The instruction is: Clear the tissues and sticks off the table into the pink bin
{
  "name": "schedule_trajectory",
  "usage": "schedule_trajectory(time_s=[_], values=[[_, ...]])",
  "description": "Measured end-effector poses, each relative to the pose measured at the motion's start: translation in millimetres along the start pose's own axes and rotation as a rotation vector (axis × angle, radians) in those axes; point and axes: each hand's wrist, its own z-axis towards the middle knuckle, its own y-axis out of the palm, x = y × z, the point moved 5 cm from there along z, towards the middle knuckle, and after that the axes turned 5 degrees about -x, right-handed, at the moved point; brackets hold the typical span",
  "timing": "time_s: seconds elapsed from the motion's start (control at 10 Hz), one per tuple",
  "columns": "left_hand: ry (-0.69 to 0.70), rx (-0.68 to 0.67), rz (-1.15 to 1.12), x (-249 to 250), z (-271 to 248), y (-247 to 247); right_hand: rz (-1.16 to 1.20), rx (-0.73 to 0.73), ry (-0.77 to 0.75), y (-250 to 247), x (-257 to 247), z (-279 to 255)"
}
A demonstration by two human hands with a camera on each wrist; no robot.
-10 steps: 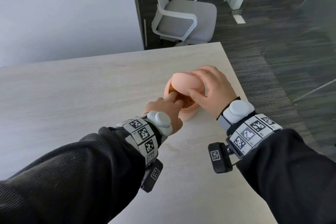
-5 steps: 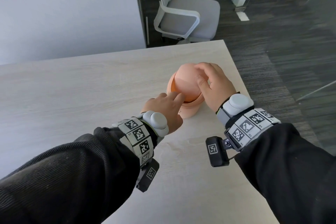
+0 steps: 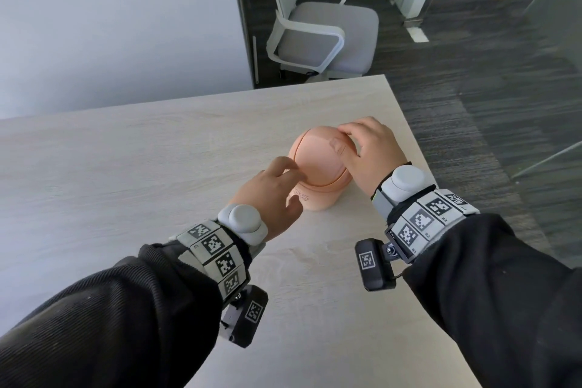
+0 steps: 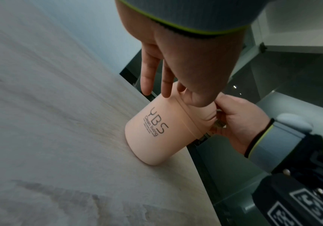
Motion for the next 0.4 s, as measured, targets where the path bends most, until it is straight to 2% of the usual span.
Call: schedule_trajectory(time_s=[0.4], values=[[-0.348, 0.017, -0.2, -45.7, -71.9, -32.1, -0.056, -0.101, 0.127, -11.8, -27.0, -14.5]])
